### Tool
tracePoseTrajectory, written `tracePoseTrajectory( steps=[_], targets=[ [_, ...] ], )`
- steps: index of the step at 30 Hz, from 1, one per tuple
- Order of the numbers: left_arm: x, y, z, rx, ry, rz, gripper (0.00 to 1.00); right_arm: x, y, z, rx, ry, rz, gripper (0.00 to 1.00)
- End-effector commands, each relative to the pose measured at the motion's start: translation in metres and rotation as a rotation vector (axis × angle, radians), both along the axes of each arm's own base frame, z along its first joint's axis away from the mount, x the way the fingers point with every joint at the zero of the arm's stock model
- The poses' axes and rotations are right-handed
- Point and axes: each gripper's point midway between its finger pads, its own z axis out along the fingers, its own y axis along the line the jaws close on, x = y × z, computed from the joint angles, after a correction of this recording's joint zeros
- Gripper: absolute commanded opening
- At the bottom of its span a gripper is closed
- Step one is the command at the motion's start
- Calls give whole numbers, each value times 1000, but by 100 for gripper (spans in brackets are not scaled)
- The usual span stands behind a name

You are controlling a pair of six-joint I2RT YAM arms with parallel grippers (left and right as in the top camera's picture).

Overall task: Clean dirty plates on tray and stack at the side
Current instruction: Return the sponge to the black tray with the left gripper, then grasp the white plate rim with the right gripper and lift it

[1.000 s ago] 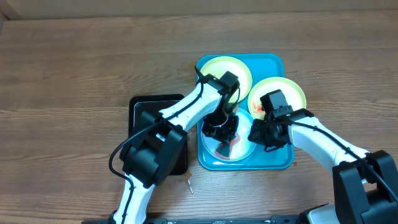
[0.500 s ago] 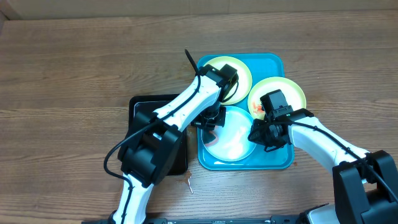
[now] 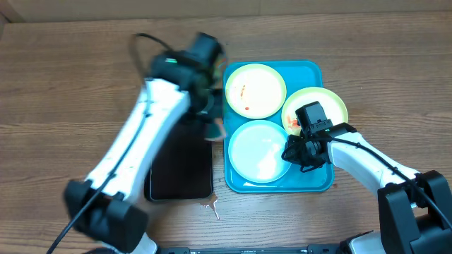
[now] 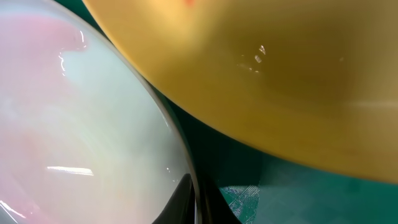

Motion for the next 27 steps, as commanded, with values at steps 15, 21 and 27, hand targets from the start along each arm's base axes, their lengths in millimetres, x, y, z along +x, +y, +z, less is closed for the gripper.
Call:
tracePoseTrajectory(
  steps=[15, 21, 27],
  targets=[
    [-41, 86, -146, 203, 173, 206, 4, -3, -18, -8, -90, 8, -16, 4],
    [-32, 79, -131, 160, 163, 205, 34, -1, -19, 8, -109, 13, 30, 4],
    [-14, 87, -91, 142, 142, 246, 73, 17, -9, 64, -144, -38, 120, 4]
  ],
)
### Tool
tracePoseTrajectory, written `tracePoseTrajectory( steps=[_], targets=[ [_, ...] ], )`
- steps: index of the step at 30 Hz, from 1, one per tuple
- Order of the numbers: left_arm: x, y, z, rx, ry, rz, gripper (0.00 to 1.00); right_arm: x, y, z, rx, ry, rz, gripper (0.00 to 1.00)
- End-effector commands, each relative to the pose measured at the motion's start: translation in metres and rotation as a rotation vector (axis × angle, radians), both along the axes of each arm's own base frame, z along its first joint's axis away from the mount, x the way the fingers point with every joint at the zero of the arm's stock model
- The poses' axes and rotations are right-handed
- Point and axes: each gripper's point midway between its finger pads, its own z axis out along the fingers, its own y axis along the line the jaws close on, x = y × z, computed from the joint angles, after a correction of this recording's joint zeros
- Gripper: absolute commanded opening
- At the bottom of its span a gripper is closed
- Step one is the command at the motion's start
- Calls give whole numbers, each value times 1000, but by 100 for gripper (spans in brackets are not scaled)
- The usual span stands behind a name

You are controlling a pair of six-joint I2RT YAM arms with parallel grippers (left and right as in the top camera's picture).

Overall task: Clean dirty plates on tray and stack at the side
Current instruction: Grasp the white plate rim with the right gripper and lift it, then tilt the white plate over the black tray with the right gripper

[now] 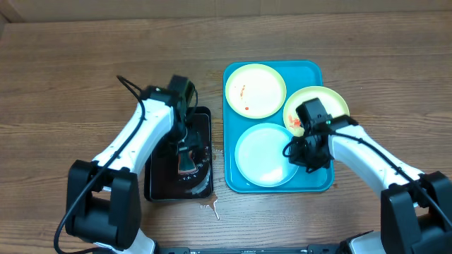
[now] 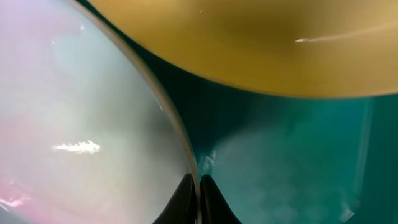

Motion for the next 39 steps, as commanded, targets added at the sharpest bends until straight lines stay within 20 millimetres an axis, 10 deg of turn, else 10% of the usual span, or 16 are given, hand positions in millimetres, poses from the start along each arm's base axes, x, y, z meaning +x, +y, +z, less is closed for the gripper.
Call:
tracePoseTrajectory(
  steps=[1, 11, 16, 39],
  targets=[
    [27, 7, 37, -28, -80, 44, 73, 35, 11, 54, -33, -148, 110, 4],
    [65, 54, 139, -149, -283, 163, 76, 65, 79, 131, -128, -432, 348, 4],
    [67, 90, 172, -162, -385, 270, 94, 64, 123, 149, -204, -617, 444, 4],
    [59, 109, 171, -145, -361, 326, 100, 35, 171, 219, -555, -1082, 466, 4]
  ],
)
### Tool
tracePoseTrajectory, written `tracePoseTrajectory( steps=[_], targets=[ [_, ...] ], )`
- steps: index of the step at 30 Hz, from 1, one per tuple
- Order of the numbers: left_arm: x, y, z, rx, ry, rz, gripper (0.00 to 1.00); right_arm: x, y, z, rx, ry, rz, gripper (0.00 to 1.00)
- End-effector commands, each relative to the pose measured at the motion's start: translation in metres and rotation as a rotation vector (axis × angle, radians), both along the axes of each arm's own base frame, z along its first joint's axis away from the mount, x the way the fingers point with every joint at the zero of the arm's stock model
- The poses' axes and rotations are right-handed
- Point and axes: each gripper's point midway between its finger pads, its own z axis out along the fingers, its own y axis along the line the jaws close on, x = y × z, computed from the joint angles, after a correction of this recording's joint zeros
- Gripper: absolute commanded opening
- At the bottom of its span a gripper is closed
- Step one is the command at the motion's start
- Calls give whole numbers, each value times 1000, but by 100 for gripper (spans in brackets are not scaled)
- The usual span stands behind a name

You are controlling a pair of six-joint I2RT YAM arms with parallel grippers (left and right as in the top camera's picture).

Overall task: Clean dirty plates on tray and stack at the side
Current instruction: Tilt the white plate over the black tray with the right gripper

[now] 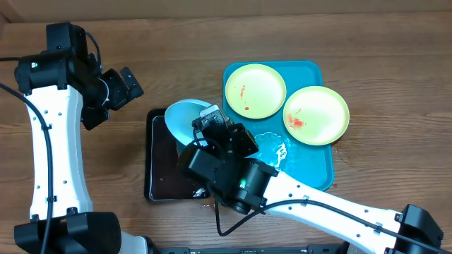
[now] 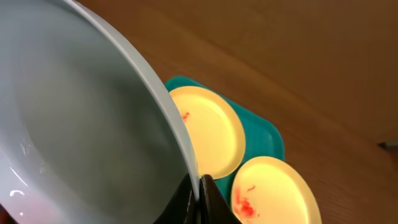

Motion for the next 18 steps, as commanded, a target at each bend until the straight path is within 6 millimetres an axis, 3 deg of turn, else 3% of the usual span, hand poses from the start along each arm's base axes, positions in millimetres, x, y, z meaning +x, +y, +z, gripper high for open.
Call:
tracePoseTrajectory(
  steps=[1, 10, 18],
  targets=[
    [3, -1, 7, -3, -27, -16, 100, 5, -10, 23, 3, -94, -58, 4],
    [4, 0, 8, -3, -32, -12, 100, 12, 0, 35, 36, -149, -51, 4],
    [4, 0, 8, -3, -32, -12, 100, 13, 5, 28, 33, -135, -41, 4]
  ],
)
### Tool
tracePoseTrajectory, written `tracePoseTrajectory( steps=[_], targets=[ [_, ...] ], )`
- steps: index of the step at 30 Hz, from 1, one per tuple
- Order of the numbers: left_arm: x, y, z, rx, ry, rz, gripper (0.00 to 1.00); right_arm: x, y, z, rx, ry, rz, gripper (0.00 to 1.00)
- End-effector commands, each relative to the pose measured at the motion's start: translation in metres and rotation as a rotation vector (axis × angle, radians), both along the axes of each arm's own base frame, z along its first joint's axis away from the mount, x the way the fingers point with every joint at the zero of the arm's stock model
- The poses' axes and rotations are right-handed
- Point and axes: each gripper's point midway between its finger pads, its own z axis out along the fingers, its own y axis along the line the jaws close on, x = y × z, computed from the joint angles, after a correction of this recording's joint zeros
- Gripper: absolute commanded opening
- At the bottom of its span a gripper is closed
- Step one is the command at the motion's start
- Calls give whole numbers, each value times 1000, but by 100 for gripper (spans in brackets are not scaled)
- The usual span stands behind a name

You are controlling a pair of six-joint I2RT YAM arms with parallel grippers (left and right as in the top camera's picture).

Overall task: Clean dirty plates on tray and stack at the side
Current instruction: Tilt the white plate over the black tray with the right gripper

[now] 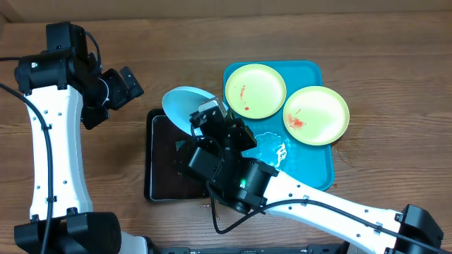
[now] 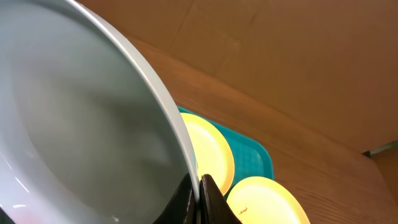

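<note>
My right gripper (image 1: pixel 207 115) (image 2: pixel 199 186) is shut on the rim of a pale blue plate (image 1: pixel 183 104) (image 2: pixel 81 118), holding it tilted in the air over the black tray (image 1: pixel 159 166). Two yellow-green plates with red stains remain on the teal tray (image 1: pixel 314 176): one at the back left (image 1: pixel 254 90) (image 2: pixel 211 152), one overhanging the tray's right edge (image 1: pixel 316 115) (image 2: pixel 267 202). A wet smear (image 1: pixel 272 148) marks the teal tray where it is bare. My left gripper (image 1: pixel 126 83) hangs raised at the far left; its jaws are not clear from here.
The black tray lies on the wooden table just left of the teal tray. The right arm's body (image 1: pixel 233 173) reaches across both trays. A cardboard wall (image 2: pixel 298 56) stands behind the table.
The pale blue plate has shifted slightly toward the back of the table, still in my right gripper, and is tipped more steeply. The left arm has not moved.
The pale blue plate lay on the teal tray with my right gripper at its rim while the left arm was near the black tray. Then the left gripper was down over the black tray. Later the right gripper held the plate above the black tray, with the left arm drawn back.
</note>
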Motion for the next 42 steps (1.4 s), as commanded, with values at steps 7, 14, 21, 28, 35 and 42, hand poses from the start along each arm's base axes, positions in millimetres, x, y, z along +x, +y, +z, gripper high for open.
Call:
tracePoseTrajectory(
  steps=[7, 14, 21, 28, 35, 42],
  targets=[
    [3, -1, 7, -4, -28, -12, 100, 3, 10, -13, -76, 2, 14, 4],
    [3, -1, 7, -4, -28, -12, 100, -3, 18, -15, -75, 2, 35, 4],
    [3, -1, 7, -4, -28, -12, 100, -3, 18, -15, -75, 1, 35, 4],
    [3, -1, 7, -4, -28, -12, 100, -1, 15, -13, -77, -13, 20, 4],
    [3, -1, 7, -4, -28, -12, 100, 4, 11, -10, -117, -22, 18, 4],
    [3, -1, 7, -4, -28, -12, 100, 3, 19, -11, -83, -11, 41, 4]
  ],
)
